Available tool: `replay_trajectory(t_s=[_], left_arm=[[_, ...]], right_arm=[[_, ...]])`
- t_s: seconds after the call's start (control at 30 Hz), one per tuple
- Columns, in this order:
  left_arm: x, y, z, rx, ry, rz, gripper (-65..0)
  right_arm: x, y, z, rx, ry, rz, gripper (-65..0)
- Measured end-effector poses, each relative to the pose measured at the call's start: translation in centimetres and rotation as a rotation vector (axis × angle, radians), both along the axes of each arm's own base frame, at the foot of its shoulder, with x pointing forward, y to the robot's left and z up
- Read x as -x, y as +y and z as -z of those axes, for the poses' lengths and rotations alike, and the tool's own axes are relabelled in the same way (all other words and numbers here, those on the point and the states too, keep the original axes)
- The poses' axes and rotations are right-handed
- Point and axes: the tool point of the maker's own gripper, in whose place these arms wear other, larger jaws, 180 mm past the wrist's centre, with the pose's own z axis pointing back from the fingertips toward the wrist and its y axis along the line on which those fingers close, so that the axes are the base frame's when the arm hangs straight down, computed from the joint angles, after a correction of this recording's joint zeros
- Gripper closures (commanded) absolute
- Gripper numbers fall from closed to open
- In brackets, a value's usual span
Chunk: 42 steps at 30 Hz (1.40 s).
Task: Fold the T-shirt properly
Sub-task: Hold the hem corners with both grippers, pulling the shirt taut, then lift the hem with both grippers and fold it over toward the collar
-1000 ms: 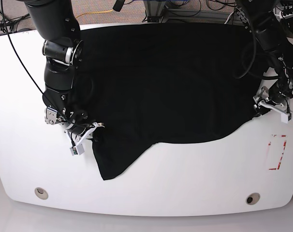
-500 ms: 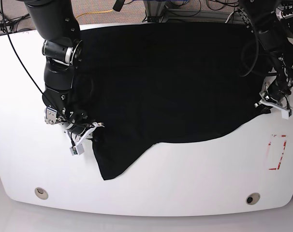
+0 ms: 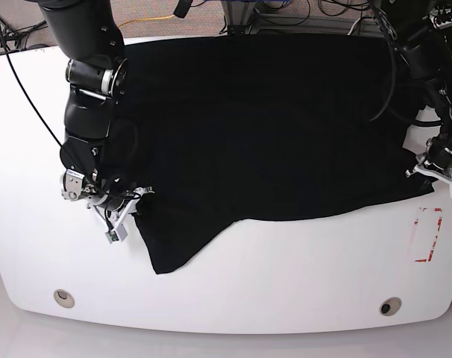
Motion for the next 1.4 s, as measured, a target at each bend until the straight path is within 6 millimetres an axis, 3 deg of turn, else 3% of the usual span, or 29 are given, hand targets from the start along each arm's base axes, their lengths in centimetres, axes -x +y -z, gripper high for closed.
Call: replay_trajectory(t_s=[0.6,0.7,0.77,0.87,0.9,1.1,1.3,1.4], left_arm=[[-3.8,0.0,-6.6,-0.114,-0.120,0.066,-1.0],[-4.2,-0.4,-6.7,-0.128,-0.113,0.087,-1.0],[-4.5,-1.1,-6.7,-0.144,-0.105,0.118,-1.0],[-4.6,-1.4,-6.5,-0.148,-0.099,0.131,-1.0],[-4.5,-1.3,-6.5,-0.149,-0.097,0.130,-0.8],[-4.4,-1.0,-6.6,-0.153,-0.096,0.125,-0.7],[-4.4,-0.9,-6.6,-0.155,-0.096,0.125,-0.7],[-4.4,-0.9,-6.6,-0.155,-0.095,0.125,-0.6]], right_arm=[[-2.9,-1.7,-5.0,0.076,-0.108,-0.002,-7.3],[-3.3,-2.7,-5.7,0.094,-0.117,0.009,-13.0],[-3.5,-3.0,-6.1,0.096,-0.126,0.014,-24.9],[-3.4,-2.8,-5.9,0.094,-0.121,0.011,-38.4],[-3.3,-2.6,-5.7,0.092,-0.118,0.009,-40.1],[-3.2,-2.3,-4.7,0.060,-0.095,0.014,-40.1],[-1.4,-1.2,-0.8,-0.017,-0.024,0.027,-40.1],[-1.5,-0.8,-0.4,-0.054,-0.037,0.039,-39.6]])
